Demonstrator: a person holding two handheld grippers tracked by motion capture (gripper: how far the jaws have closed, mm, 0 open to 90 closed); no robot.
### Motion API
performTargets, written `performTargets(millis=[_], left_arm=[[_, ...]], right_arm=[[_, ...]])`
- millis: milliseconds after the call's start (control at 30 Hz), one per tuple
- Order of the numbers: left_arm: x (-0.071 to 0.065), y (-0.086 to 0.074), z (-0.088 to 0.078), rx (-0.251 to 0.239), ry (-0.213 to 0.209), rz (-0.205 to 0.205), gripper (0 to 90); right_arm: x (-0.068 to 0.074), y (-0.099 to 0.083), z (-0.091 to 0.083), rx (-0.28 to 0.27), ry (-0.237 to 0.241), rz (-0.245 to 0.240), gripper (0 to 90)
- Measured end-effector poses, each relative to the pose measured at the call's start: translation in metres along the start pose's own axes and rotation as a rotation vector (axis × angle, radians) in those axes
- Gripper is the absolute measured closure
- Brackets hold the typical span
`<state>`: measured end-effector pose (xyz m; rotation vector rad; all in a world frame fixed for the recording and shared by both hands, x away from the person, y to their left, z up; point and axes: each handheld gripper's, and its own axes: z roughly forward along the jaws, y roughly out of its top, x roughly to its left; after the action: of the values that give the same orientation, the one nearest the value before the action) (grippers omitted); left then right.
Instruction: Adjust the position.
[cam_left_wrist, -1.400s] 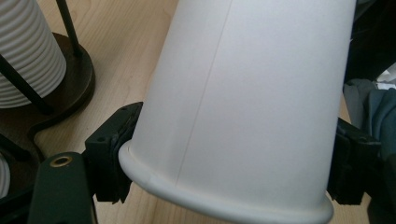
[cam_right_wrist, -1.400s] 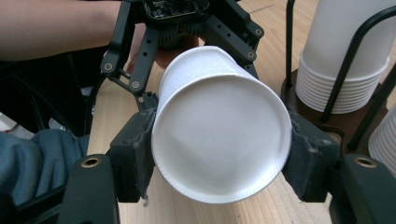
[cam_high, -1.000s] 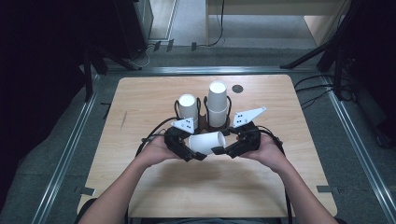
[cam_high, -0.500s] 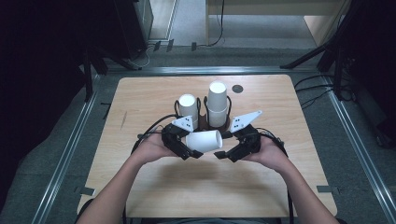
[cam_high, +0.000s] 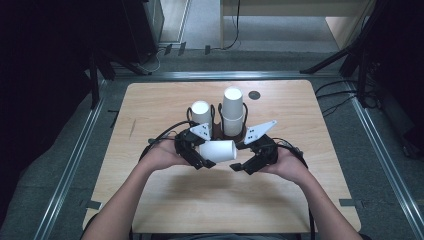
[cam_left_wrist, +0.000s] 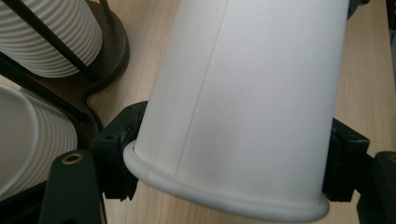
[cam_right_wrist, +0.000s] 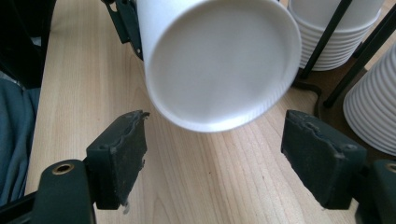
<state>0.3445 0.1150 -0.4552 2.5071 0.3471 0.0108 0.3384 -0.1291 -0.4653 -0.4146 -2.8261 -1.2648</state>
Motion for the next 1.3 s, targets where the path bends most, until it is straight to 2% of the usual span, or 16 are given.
performTargets(millis=[300,400,667,833,967,1233,1300], left_arm=[[0.001,0.001,0.014,0.060,-0.017,0.015,23.6],[0.001,0.001,0.021,0.085,-0.034,0.022,23.6],[-0.002,0.001,0.031,0.105,-0.066,0.030,23.4],[-0.005,0.002,0.034,0.118,-0.075,0.056,23.2],[-0.005,0.002,0.034,0.116,-0.077,0.049,23.1],[-0.007,0.000,0.033,0.103,-0.080,0.035,21.1],[-0.008,-0.002,0.030,0.053,-0.065,0.021,17.4]], right_arm=[[0.000,0.000,0.004,0.006,-0.006,-0.011,22.7],[0.000,0.000,0.006,0.007,-0.004,-0.014,22.7],[0.003,0.002,0.017,0.036,0.013,-0.036,22.7],[0.006,0.002,0.024,0.064,0.023,-0.055,23.7],[0.007,0.002,0.023,0.071,0.046,-0.062,32.5],[0.009,0.005,0.022,0.080,0.045,-0.098,33.7],[0.010,0.005,0.020,0.071,0.041,-0.097,33.5]])
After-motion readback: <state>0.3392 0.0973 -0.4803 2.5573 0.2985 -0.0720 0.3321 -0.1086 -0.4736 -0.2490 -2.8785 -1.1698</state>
